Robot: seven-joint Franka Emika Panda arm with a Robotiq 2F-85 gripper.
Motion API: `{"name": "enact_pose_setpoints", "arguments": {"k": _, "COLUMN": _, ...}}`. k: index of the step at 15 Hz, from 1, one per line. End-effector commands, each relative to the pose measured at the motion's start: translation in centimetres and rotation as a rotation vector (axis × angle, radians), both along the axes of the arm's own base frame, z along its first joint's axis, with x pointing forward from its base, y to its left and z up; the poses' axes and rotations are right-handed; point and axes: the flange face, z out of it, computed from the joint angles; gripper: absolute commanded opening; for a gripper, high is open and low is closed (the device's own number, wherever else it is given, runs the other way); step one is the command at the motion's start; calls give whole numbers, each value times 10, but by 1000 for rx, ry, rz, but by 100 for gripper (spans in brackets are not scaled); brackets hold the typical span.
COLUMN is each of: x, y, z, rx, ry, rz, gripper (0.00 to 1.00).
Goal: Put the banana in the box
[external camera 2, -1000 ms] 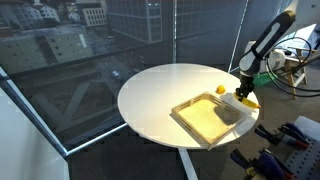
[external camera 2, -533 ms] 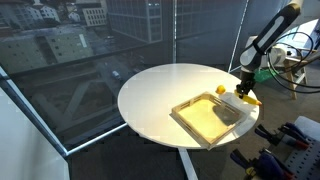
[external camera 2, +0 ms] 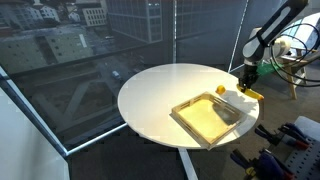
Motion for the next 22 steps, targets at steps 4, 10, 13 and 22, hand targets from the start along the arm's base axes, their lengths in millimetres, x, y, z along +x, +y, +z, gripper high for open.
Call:
{"name": "enact_pose_setpoints", "arguments": {"k": 4, "x": 6, "y": -10, "z": 27, "rx": 15, "ry": -2, "rz": -11, "gripper": 15}}
{"name": "enact_pose_setpoints", "arguments": {"k": 10, "x": 11, "y": -9, "z": 36, "rx": 16, "ry": -8, "rz": -11, "gripper": 15}}
{"name": "enact_pose_setpoints", "arguments": {"k": 13, "x": 13, "y": -5, "z": 38, "rx": 17, "ry": -10, "rz": -7, "gripper": 15}}
{"name": "enact_pose_setpoints", "arguments": {"k": 22, "x": 17, "y": -3, "z": 56, "rx": 15, "ry": -35, "rz": 0, "gripper": 15}}
